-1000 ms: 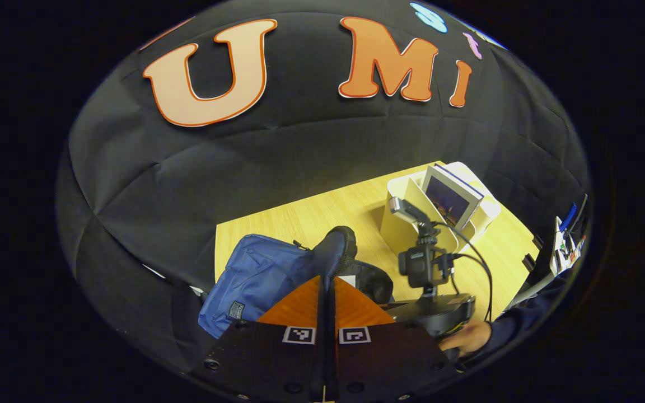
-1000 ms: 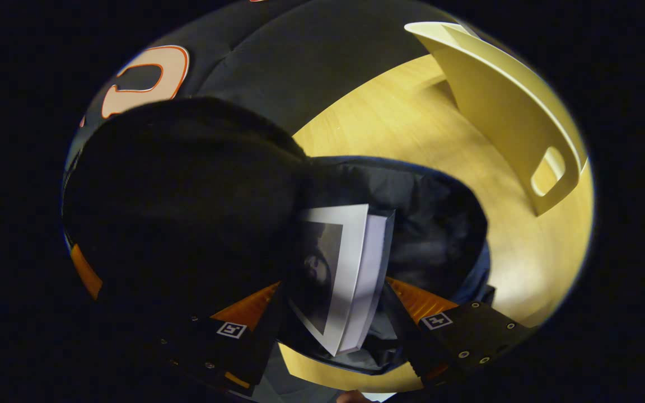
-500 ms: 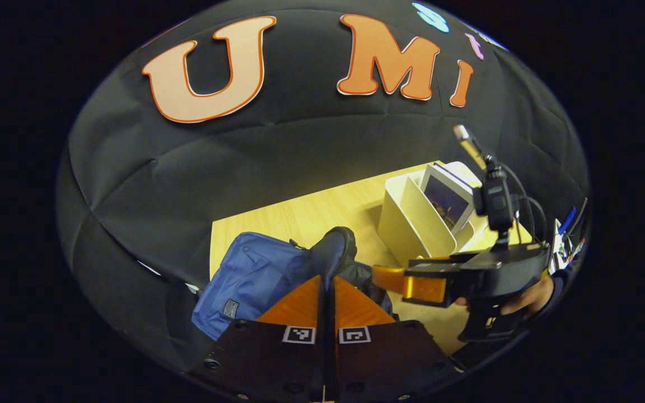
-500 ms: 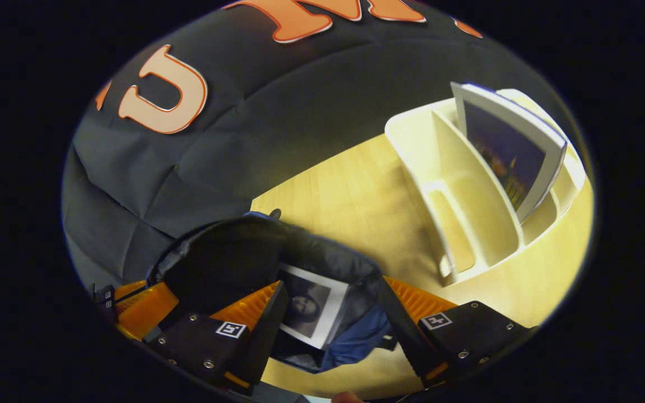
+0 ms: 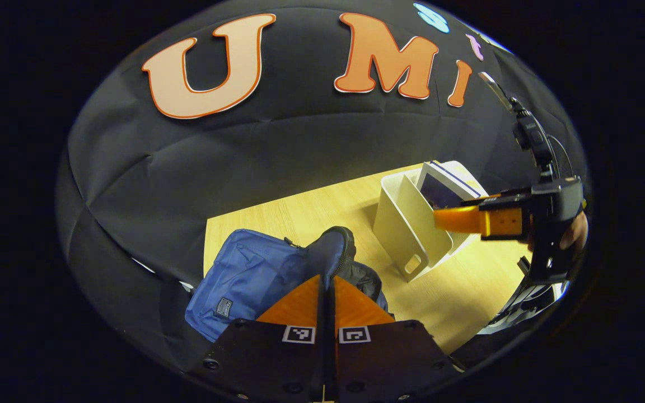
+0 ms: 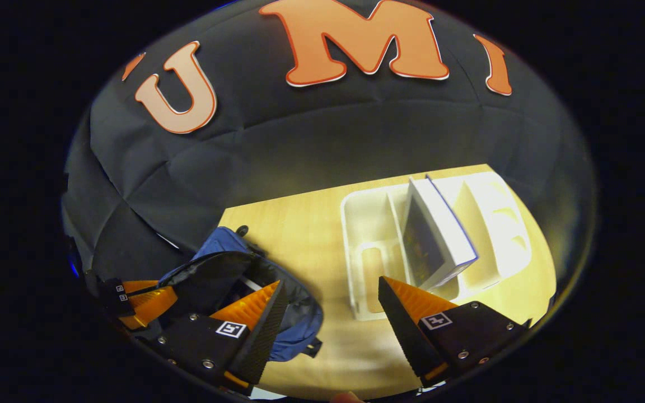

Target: Open the schoolbag, grab two books from the bookshelf and put them into the schoolbag.

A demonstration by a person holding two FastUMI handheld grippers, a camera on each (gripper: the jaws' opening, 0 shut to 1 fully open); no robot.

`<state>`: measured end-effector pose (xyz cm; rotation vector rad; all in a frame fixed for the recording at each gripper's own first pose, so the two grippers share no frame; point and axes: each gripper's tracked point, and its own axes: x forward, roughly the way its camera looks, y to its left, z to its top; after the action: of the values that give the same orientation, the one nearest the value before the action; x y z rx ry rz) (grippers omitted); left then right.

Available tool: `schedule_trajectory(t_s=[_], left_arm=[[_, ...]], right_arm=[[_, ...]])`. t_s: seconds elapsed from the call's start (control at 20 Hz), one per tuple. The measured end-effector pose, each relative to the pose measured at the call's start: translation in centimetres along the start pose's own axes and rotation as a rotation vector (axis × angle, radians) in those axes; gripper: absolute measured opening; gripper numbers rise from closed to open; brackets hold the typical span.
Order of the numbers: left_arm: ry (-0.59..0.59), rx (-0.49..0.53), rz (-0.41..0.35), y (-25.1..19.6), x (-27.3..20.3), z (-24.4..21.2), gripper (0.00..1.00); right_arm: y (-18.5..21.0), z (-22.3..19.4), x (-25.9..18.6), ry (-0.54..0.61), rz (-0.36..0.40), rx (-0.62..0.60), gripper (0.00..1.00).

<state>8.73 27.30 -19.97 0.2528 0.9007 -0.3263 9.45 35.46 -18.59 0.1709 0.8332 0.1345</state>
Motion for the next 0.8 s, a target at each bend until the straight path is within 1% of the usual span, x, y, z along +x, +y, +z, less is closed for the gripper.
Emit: schedule_trajectory(t_s=[0.15,0.2,0.25,0.4,0.55,0.7,0.8], left_arm=[[-0.001,0.004,0.002,0.1,0.0,0.0,0.01],[0.0,0.004,0.003,0.2,-0.1,-0.1,0.01],[0.0,0.004,0.001,0.1,0.0,0.0,0.01],[0.003,-0.002,-0.003,-0.1,0.1,-0.2,0.01],[0.003,-0.011,-0.01,-0.3,0.0,-0.3,0.01],[0.002,-0.024,-0.014,-0.3,0.1,-0.7,0.01],[0.007,-0.036,-0.018,-0.5,0.2,-1.0,0.01]], right_arm=[[-4.1,2.2,-0.3,0.018,-0.078,-0.057,0.97],[-5.8,3.5,-0.3,0.008,-0.115,-0.056,0.97],[-6.8,4.2,-0.1,0.013,-0.132,-0.064,0.97],[-9.9,6.1,0.2,0.065,-0.193,-0.127,0.97],[-11.1,6.6,1.4,0.125,-0.198,-0.135,0.98],[-12.3,5.7,2.8,0.214,-0.216,-0.17,0.98],[-12.1,4.7,4.2,0.275,-0.207,-0.175,0.98]])
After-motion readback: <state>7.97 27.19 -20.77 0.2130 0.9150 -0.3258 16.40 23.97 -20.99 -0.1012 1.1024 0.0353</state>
